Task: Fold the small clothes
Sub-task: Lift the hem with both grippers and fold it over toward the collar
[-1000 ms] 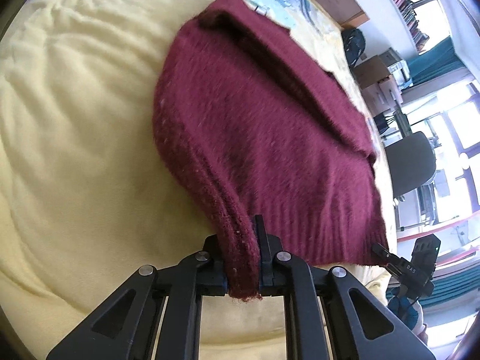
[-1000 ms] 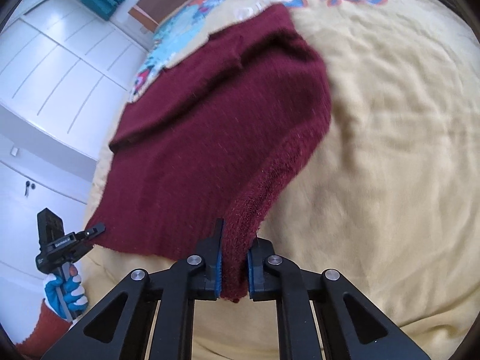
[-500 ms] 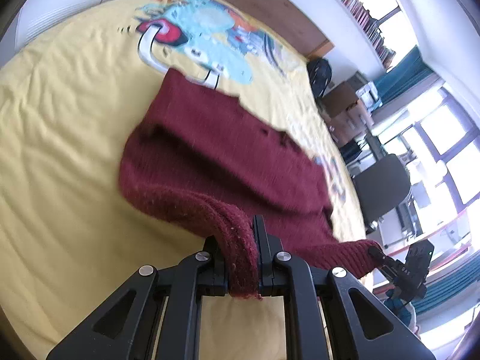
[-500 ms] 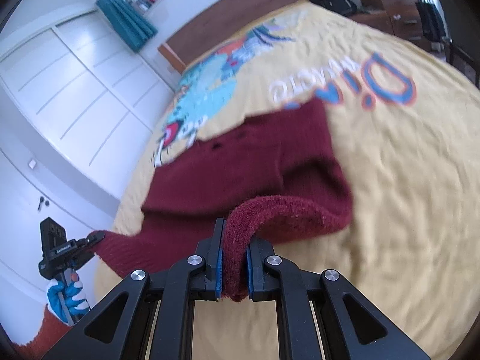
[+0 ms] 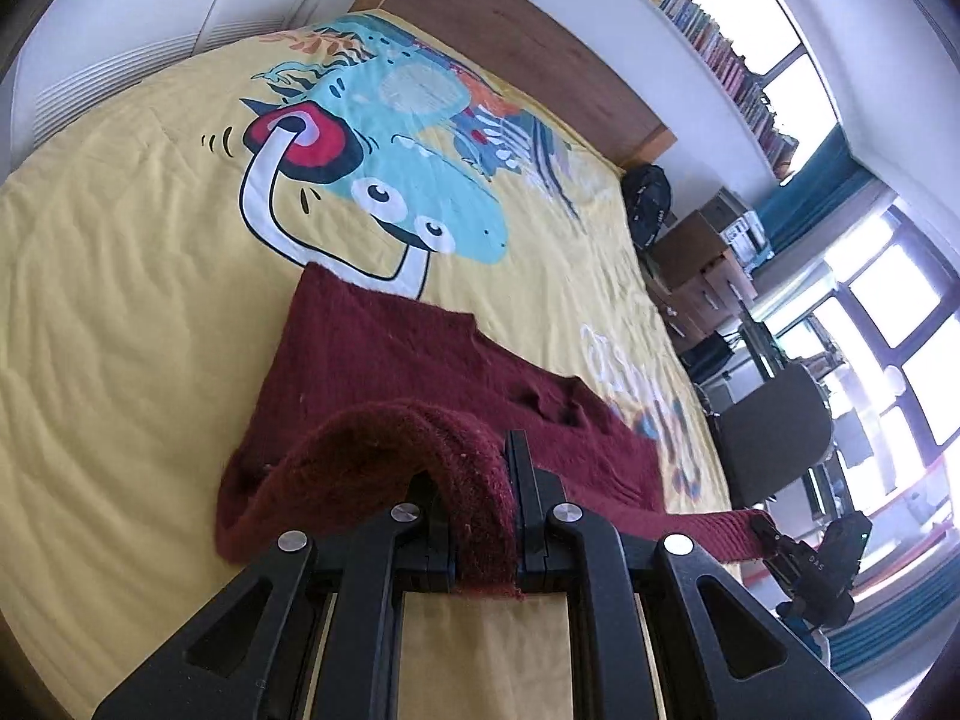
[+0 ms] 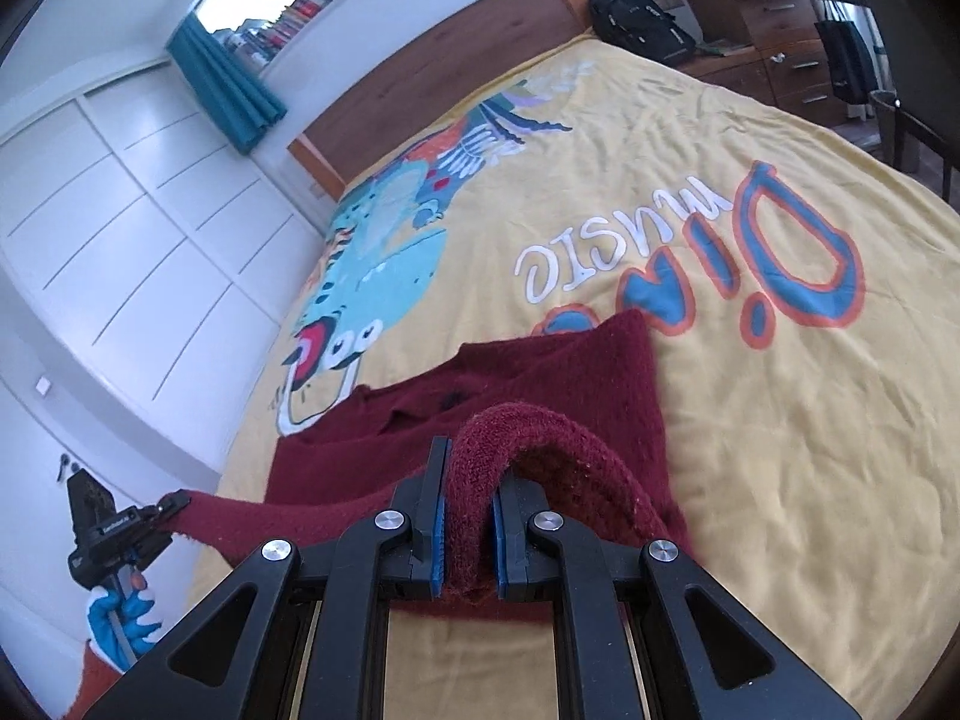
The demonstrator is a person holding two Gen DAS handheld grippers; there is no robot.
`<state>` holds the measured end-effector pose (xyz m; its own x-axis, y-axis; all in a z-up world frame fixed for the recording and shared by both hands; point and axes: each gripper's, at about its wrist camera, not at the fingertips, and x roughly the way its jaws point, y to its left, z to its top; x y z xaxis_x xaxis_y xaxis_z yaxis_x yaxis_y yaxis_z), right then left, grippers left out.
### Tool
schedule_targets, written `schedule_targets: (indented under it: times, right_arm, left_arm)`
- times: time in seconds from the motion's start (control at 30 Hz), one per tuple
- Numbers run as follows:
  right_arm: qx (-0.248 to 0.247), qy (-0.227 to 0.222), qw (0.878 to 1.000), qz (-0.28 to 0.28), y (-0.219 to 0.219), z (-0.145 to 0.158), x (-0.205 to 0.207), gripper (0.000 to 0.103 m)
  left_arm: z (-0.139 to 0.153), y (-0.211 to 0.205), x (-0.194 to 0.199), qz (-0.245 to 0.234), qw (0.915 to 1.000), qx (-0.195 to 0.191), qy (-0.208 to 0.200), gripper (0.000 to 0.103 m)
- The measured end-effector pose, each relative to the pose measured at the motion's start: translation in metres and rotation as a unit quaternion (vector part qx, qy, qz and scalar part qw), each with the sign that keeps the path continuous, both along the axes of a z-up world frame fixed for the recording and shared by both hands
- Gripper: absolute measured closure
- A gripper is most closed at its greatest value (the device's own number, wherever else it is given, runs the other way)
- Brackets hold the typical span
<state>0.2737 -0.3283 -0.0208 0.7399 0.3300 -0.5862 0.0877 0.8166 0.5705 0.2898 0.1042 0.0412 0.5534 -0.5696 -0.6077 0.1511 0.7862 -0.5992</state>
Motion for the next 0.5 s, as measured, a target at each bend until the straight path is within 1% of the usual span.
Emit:
schedule_targets:
  times: [0.07,0.27,0.33,0.5]
  right_arm:
    - [0.002,0.008,1.000,-0.004,-0.001,-0.009,0.014,0.092]
    - [0.015,0.036,0.999,-0.015,-0.007,-0.040,0.055,0.090]
    - [0.009,0.046,0.999,-0.016,-0.006,-0.050,0.069,0.089]
    - [-0.005,0.070,0.997,-0.017,-0.003,-0.069,0.093,0.087]
  left_arm:
    - [-0.009,-0.004,0.016,0.004,0.9999,0.011,0.006,0.093]
    - [-0.043,-0.001,0.050,0.021,0.9991,0.017,0.033,0.093]
    - [-0.053,0.000,0.061,0.026,0.9985,0.017,0.044,0.093]
    - [-0.080,-0.004,0.087,0.033,0.9962,0.038,0.072,0.093]
